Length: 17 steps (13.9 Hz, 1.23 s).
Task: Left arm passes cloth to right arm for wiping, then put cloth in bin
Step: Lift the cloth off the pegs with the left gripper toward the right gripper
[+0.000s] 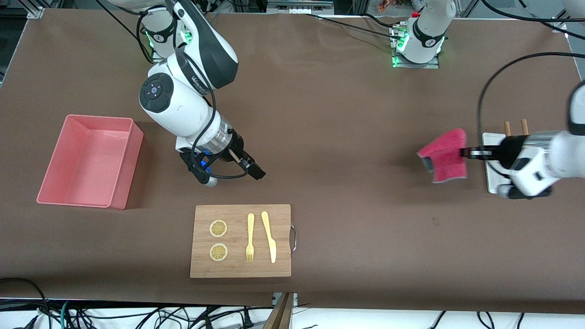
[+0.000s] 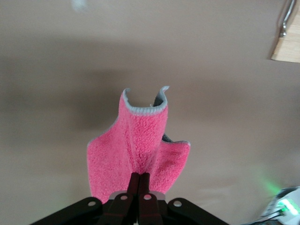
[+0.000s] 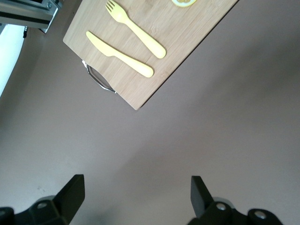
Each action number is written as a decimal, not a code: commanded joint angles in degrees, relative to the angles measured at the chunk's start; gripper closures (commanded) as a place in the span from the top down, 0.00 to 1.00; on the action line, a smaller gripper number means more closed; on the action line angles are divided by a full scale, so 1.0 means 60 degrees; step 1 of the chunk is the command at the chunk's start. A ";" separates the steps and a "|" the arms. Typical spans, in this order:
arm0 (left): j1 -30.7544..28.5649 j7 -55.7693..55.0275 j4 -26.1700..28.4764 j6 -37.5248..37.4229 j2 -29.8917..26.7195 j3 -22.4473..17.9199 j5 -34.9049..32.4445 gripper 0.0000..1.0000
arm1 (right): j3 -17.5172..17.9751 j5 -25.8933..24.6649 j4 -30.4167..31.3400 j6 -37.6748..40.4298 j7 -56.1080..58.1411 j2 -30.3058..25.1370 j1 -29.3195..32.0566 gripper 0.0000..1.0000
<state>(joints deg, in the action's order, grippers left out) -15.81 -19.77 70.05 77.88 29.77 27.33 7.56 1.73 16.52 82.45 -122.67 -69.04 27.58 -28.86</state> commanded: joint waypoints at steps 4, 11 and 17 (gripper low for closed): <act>0.1799 -0.4928 -0.0937 0.0902 0.0415 -0.0073 0.2423 0.00 | -0.0069 0.0205 -0.0089 -0.0092 -0.0153 0.0178 -0.0595 1.00; 0.3250 -1.0207 -0.0922 0.3512 0.0517 -0.0088 0.3237 0.00 | 0.0092 0.0512 -0.0089 0.0273 -0.0079 0.0105 -0.0669 1.00; 0.3250 -1.0299 -0.0937 0.3513 0.0547 -0.0088 0.3252 0.00 | 0.0106 0.0762 -0.0089 0.0756 -0.0036 0.0105 -0.0698 1.00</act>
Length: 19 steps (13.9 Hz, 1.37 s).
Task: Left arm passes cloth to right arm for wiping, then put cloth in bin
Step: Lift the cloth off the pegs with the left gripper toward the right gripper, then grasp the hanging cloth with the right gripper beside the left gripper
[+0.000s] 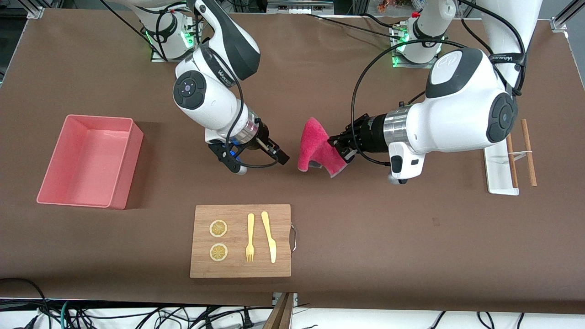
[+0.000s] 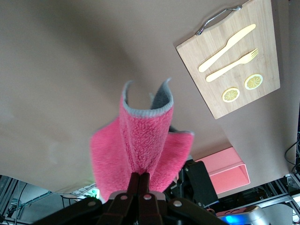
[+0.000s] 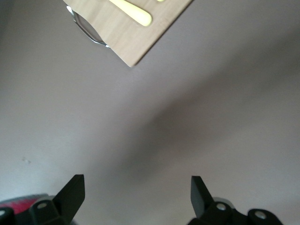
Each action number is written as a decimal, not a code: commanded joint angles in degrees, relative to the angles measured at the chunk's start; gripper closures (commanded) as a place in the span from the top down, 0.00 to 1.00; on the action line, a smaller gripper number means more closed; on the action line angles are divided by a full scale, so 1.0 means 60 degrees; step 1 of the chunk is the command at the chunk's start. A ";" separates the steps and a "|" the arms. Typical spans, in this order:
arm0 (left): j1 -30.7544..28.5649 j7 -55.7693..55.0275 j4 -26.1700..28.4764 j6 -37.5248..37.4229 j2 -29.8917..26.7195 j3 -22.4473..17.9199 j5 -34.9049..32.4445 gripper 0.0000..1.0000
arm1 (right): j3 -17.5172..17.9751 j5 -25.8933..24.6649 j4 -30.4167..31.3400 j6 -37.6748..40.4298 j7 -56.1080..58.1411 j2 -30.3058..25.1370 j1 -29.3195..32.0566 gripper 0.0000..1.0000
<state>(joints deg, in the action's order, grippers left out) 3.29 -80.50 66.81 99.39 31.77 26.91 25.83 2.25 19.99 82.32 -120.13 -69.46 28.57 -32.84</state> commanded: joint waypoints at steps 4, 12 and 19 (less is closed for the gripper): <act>0.0067 -0.0162 -0.0398 -0.0071 0.0213 -0.0016 0.0207 0.00 | 0.0021 0.0637 -0.0462 0.0363 0.0077 -0.0074 0.0228 1.00; 0.0067 -0.0147 -0.0398 -0.0071 0.0213 -0.0016 0.0193 0.00 | 0.0064 0.0989 -0.1020 -0.0089 -0.0099 0.0029 0.0171 1.00; 0.0052 -0.0132 -0.0383 -0.0071 0.0213 -0.0016 0.0193 0.00 | 0.0079 0.1018 -0.1049 -0.0296 -0.0040 0.0058 0.0141 1.00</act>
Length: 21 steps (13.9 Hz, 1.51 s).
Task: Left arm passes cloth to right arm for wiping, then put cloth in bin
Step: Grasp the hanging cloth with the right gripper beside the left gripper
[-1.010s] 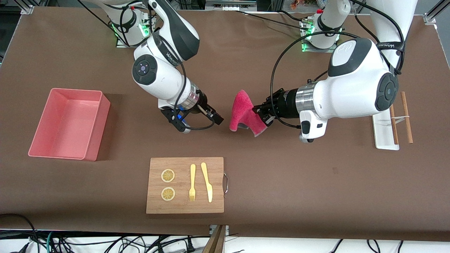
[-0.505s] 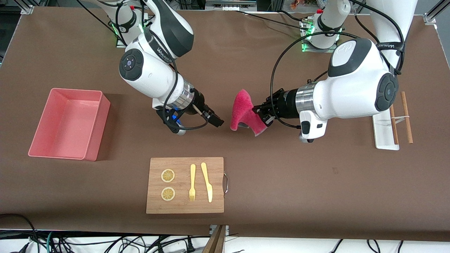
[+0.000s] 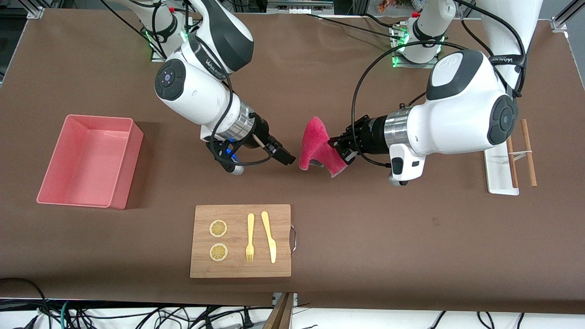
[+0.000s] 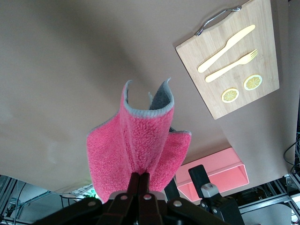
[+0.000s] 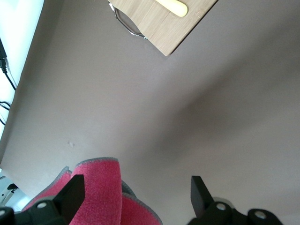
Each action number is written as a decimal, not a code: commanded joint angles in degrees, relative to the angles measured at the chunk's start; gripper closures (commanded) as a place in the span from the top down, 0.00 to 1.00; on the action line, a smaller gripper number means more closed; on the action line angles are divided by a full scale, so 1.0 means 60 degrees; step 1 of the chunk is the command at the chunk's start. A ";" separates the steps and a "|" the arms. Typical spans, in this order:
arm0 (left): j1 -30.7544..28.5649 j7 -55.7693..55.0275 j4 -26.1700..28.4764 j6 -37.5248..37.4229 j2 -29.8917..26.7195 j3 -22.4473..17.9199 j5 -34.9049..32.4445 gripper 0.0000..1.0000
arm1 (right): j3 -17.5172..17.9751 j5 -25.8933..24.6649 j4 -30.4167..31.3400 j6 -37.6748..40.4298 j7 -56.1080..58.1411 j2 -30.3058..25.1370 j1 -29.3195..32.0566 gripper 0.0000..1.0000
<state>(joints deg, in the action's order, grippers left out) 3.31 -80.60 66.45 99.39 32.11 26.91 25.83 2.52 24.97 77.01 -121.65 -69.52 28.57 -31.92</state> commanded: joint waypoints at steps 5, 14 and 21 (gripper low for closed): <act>0.0749 -0.0189 -0.0220 -0.0057 0.0141 -0.0046 0.0032 0.00 | 0.0283 0.0833 -0.0179 -0.1007 -0.0044 0.0292 -0.0026 1.00; 0.1089 -0.0483 -0.0161 -0.0042 0.0156 -0.0076 0.0017 0.00 | 0.0386 0.0746 -0.0091 -0.0994 0.0088 0.0643 0.0150 0.93; 0.1074 -0.0497 -0.0161 -0.0042 0.0141 -0.0076 0.0017 0.03 | 0.0430 0.0775 -0.0120 -0.0907 0.0118 0.0717 0.0106 0.00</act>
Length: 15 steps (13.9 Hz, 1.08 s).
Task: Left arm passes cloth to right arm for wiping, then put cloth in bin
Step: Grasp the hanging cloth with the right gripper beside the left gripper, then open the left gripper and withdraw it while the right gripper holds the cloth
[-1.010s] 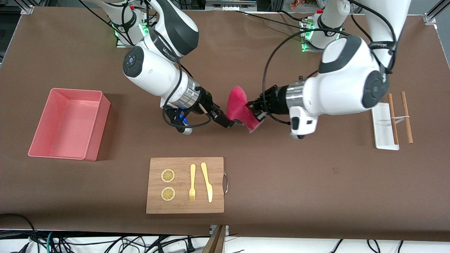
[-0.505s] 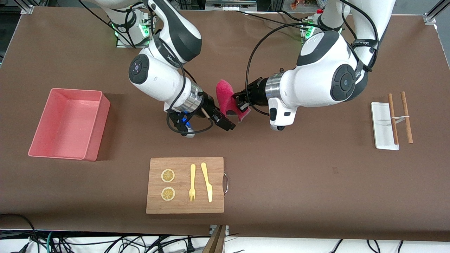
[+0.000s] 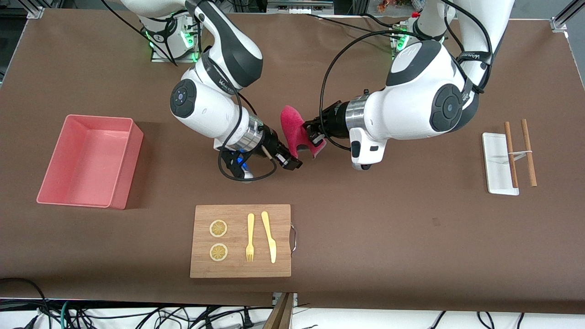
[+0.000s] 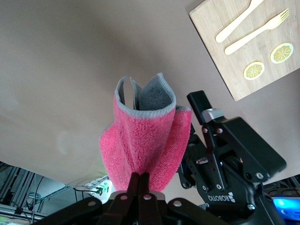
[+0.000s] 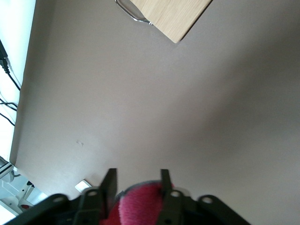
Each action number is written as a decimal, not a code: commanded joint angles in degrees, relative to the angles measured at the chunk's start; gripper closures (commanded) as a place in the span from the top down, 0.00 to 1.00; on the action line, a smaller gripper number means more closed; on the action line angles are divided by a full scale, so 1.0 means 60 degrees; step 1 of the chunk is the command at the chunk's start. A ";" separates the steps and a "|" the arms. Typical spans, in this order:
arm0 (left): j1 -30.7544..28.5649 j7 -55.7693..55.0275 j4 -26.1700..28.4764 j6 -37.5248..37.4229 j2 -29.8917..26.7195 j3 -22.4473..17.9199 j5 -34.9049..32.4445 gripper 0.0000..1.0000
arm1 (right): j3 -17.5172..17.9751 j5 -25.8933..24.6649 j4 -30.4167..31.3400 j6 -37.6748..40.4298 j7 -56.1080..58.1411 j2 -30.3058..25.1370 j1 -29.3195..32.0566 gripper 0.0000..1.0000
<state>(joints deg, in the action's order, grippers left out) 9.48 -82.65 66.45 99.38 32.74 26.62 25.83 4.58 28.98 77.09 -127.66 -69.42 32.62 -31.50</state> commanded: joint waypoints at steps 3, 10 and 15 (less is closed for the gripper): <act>0.0032 -0.0155 -0.0162 -0.0054 0.0037 -0.0028 0.0017 0.09 | 0.0087 0.0121 -0.0134 0.0094 0.0099 0.0043 0.0021 0.00; 0.0003 -0.0140 -0.0162 -0.0054 0.0037 -0.0028 0.0017 0.10 | 0.0072 0.0107 -0.0192 0.0575 0.0099 -0.0030 0.0064 0.00; -0.0056 -0.0140 -0.0162 -0.0069 0.0023 -0.0028 0.0032 0.20 | -0.0016 -0.0010 -0.0193 0.2770 0.1634 -0.0206 0.0576 0.00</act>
<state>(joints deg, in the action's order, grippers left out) 9.20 -82.79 66.45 99.38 32.74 26.48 25.83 4.24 28.94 76.22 -116.37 -63.84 32.16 -30.07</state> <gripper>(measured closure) 0.868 0.982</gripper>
